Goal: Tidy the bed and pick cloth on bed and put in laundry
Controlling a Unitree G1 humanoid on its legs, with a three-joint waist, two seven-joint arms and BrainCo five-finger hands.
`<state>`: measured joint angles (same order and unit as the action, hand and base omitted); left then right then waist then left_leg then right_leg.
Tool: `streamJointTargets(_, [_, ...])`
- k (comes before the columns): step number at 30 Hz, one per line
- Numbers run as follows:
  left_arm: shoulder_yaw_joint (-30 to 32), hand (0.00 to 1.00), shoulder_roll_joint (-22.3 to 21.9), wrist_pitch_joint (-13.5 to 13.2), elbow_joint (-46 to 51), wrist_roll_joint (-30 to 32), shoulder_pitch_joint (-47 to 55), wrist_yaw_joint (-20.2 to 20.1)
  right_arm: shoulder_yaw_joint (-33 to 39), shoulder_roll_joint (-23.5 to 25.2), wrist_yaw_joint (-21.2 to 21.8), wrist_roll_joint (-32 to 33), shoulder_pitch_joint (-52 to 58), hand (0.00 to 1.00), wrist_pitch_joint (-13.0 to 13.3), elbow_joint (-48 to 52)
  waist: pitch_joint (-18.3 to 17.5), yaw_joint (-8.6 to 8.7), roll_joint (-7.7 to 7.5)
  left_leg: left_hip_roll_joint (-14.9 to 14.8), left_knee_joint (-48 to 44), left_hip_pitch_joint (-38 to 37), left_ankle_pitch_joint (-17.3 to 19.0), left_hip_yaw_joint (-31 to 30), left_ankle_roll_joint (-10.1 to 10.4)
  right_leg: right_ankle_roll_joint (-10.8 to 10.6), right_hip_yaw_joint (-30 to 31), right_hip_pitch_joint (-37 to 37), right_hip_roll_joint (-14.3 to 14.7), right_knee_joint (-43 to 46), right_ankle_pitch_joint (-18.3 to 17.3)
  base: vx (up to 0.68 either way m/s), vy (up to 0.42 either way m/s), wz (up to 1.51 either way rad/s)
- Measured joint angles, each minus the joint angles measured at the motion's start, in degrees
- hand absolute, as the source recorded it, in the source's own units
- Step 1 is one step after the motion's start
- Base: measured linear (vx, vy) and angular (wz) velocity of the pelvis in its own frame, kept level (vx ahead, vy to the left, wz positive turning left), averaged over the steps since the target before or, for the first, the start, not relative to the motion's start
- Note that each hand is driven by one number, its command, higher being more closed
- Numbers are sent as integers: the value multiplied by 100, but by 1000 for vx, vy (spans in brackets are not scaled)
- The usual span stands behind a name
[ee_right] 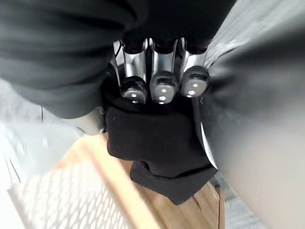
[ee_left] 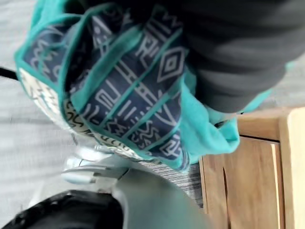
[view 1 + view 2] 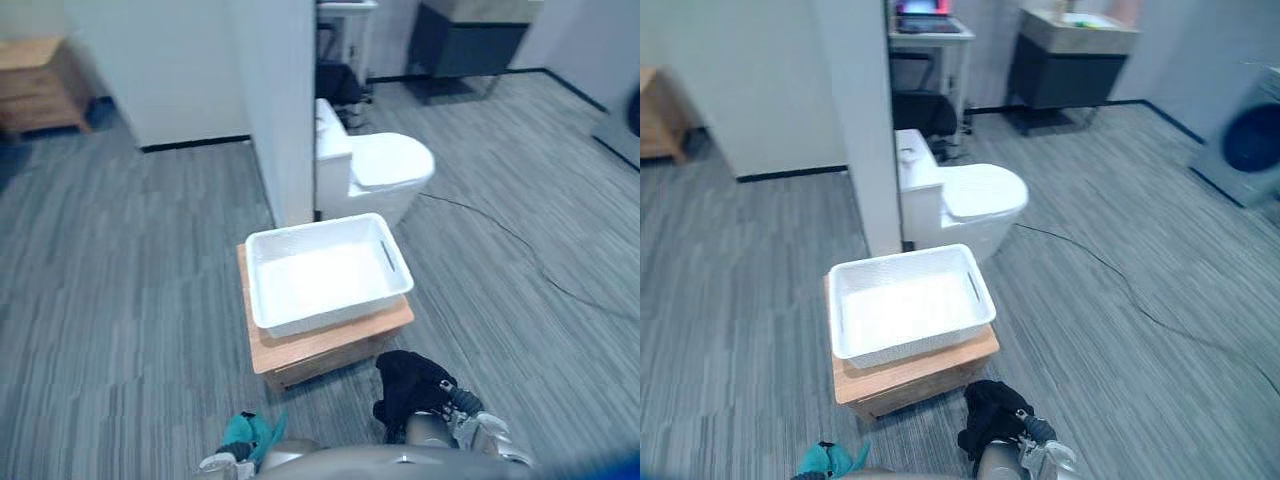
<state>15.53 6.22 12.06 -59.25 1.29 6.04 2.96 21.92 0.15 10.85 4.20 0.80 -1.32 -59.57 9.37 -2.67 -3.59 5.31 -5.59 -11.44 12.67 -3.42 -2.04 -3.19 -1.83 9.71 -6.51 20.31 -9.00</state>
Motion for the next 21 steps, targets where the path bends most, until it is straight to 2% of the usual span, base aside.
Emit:
streamJointTargets(1, [108,100,-34,-8,-26,6,31,24,14,63,2,24,41,100,41,3,-3,9,-29,-43,-174,27,132,276,123,-23,-79,-122,-48,-39,157,184,-124,126])
streamJointTargets(2, [159,100,-173,-7,39,14,45,92,12,-30,13,21,76,100,44,70,-16,37,192,-308,-493,90,271,875,341,66,-283,-257,-12,65,151,221,-41,101])
streamJointTargets(4, [380,100,-371,-27,228,41,122,167,-42,-83,25,21,92,100,-6,89,-32,24,287,-495,-895,248,262,1344,400,185,-460,-446,2,73,-30,241,-25,83])
streamJointTargets(6, [382,100,-409,-78,349,36,164,233,-134,-28,31,12,123,100,-52,194,-25,-7,285,-648,-1715,538,294,1582,453,240,-623,-730,-38,-54,-243,159,-74,64])
streamJointTargets(8, [410,100,-431,-181,403,58,210,239,-223,-27,15,50,151,100,-163,231,-22,-12,284,-1026,-2785,1006,511,2049,465,255,-744,-1046,-67,-324,-307,3,-61,38])
streamJointTargets(9, [455,100,-448,-198,402,71,215,237,-231,-32,12,105,156,100,-204,231,-25,-14,287,-1171,-2903,1065,573,2211,463,255,-782,-1115,-73,-368,-306,-106,-127,18])
streamJointTargets(10, [497,100,-468,-278,401,232,263,240,-228,-40,-16,223,173,100,-295,231,-25,-10,285,-1522,-2743,1092,599,2510,475,230,-819,-1268,-96,-429,-310,-112,-122,10])
streamJointTargets(11, [497,100,-471,-289,401,246,273,240,-225,-43,-30,247,174,100,-316,233,-27,-9,288,-1565,-2628,1080,593,2532,482,228,-819,-1271,-100,-426,-310,-186,-154,3])
streamJointTargets(12, [498,100,-485,-350,395,264,297,242,-188,-64,-102,361,182,100,-394,236,-69,6,356,-1695,-2047,1037,274,2587,571,47,-807,-1265,-69,-385,-377,-75,-8,-9])
streamJointTargets(13, [492,100,-471,-372,376,263,310,242,-129,-80,-189,482,191,100,-468,229,-136,1,378,-1565,-1734,913,347,2580,556,-21,-760,-1225,-84,-367,-400,-11,57,-5])
streamJointTargets(15, [431,100,-332,-383,334,253,340,241,83,7,-457,904,266,100,-636,210,-199,48,219,-1253,-1074,623,250,2654,449,-97,-733,-1216,-222,-454,-356,87,158,4])
streamJointTargets(17, [347,100,-252,-387,314,211,338,236,392,86,-692,1259,382,100,-669,161,-276,58,148,-1041,-724,460,76,2652,438,-189,-695,-1305,-338,-631,-297,61,117,4])
streamJointTargets(19, [161,100,-175,-393,147,192,341,229,604,94,-1017,1605,455,100,-691,103,-301,111,161,-904,-379,287,-55,2638,407,-264,-692,-1446,-385,-832,-235,38,77,5])
streamJointTargets(21, [-39,100,-134,-390,115,81,345,204,740,98,-1593,1973,459,100,-709,-8,-370,193,218,-818,-77,221,-202,2638,394,-278,-686,-1461,-391,-946,-172,34,28,0])
